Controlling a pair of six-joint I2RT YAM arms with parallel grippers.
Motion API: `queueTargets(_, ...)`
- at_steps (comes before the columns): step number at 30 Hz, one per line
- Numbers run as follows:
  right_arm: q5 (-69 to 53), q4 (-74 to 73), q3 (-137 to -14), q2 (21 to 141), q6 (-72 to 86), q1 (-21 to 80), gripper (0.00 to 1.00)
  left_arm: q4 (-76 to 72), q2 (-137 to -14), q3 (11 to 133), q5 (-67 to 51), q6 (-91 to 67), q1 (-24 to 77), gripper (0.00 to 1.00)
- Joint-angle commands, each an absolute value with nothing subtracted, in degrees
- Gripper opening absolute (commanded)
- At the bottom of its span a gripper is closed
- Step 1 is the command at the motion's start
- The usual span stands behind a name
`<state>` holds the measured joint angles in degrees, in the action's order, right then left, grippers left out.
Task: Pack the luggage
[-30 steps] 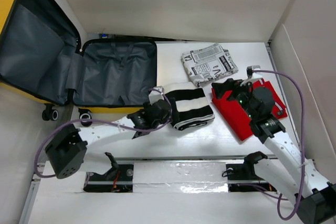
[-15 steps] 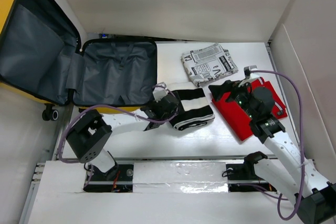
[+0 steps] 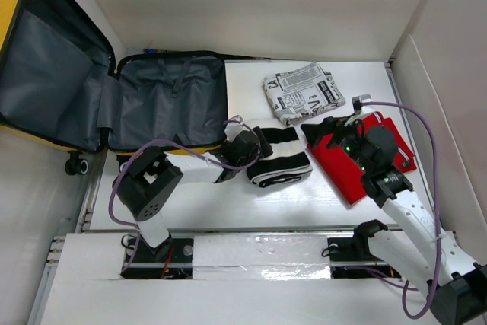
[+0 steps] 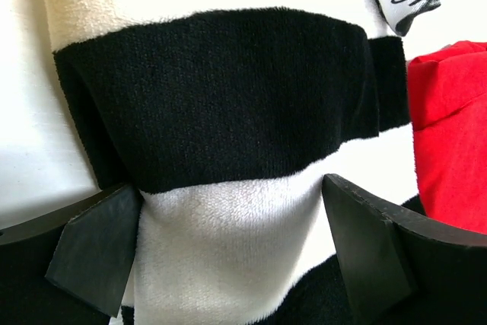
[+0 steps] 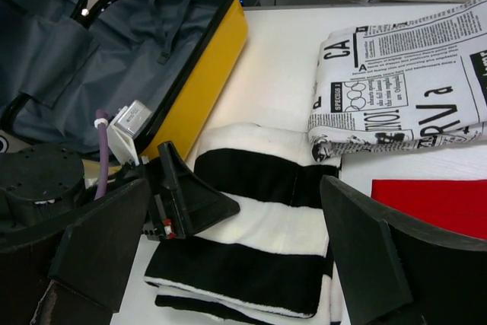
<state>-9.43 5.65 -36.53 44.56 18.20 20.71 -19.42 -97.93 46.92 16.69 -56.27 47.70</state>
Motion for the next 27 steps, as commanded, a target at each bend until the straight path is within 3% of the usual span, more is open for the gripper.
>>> queueTargets(1, -10.20, 9.93, -36.21, 44.56, 17.75, 21.01, 0.99, -15.56, -97.91, 45.16, 14.33, -55.82, 46.49, 0.97)
queueTargets(7, -9.58, 9.49, -36.56, 44.12, 17.58, 21.53, 0.99, -9.94, -98.70, 49.05, 14.85, -54.75, 53.17, 0.96)
queueTargets(13, -10.02, 9.67, -36.39, 44.03, 17.84, 21.53, 0.99, -1.86, -91.07, 47.72, 23.54, -55.55, 57.39, 0.97)
queueTargets(19, -9.76, 9.58, -36.56, 44.21, 17.58, 22.58, 0.99, 3.16, -84.38, 45.62, 29.18, -57.12, 57.39, 0.98)
queueTargets(27, -10.19, 9.84, -36.83, 44.82, 16.97, 23.82, 1.00, -2.98, -88.93, 43.59, 24.62, -58.10, 54.84, 0.99)
